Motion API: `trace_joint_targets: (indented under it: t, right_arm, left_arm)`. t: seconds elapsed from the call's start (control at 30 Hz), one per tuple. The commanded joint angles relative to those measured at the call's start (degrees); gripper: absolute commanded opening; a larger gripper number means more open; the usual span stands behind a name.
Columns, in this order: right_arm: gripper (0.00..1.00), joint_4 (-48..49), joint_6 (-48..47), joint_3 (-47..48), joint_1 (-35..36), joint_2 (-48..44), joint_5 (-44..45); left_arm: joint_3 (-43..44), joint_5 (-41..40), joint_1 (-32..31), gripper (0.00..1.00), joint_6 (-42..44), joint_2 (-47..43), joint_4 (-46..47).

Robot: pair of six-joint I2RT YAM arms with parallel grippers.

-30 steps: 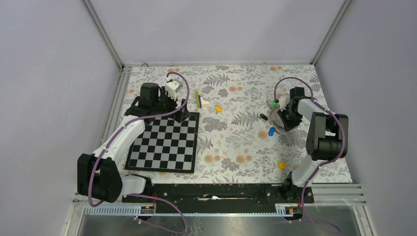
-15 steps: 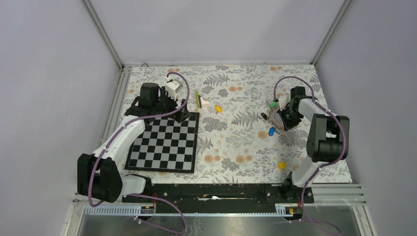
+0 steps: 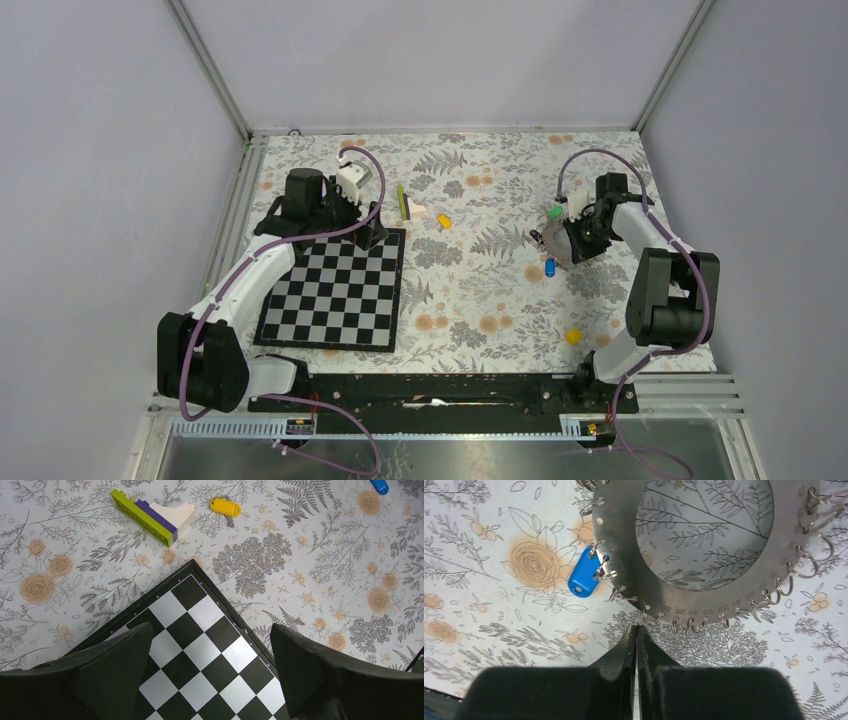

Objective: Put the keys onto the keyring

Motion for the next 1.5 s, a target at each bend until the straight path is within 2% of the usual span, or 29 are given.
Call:
trace_joint_targets:
  t: [0.0, 0.27, 0.43, 0.77, 1.07, 1.33, 1.47]
  right_arm:
    - [0.0, -2.72, -0.83, 2.0, -0.26, -2.8, -5.4]
    - [0.0, -6.59, -2.23, 5.96, -0.26, -6.1, -12.42]
    - [0.0, -9.71, -5.89, 7.99, -0.18, -9.83, -17.57]
    - [0.0, -12.22, -8.55, 12.72, 3.75, -14.84, -29.07]
    - [0.0, -8.2, -6.5, 15.92, 12.37, -15.9, -36.48]
    - [0.0, 2.67, -0.15, 14.1, 15.17, -17.2, -46.24]
    - [0.0, 9.31, 4.59, 11.55, 16.28, -19.31, -49.77]
  left_arm:
    - [1.55, 2.75, -0.4, 0.99, 0.02, -0.7, 1.16]
    - [2.6, 2.47, -5.82, 0.93, 2.0, 1.28, 1.71]
    - [5.33, 5.91, -9.48, 0.92, 4.03, 2.94, 1.69]
    - [20.34, 10.94, -14.79, 0.91, 6.03, 10.22, -1.56]
    - [32.33, 15.94, -18.84, 0.82, 6.77, 17.39, -4.02]
    - [32.53, 23.84, -21.04, 0.7, 12.41, 18.68, -4.02]
    - [33.8, 26.0, -22.82, 0.59, 11.55, 19.78, -4.04]
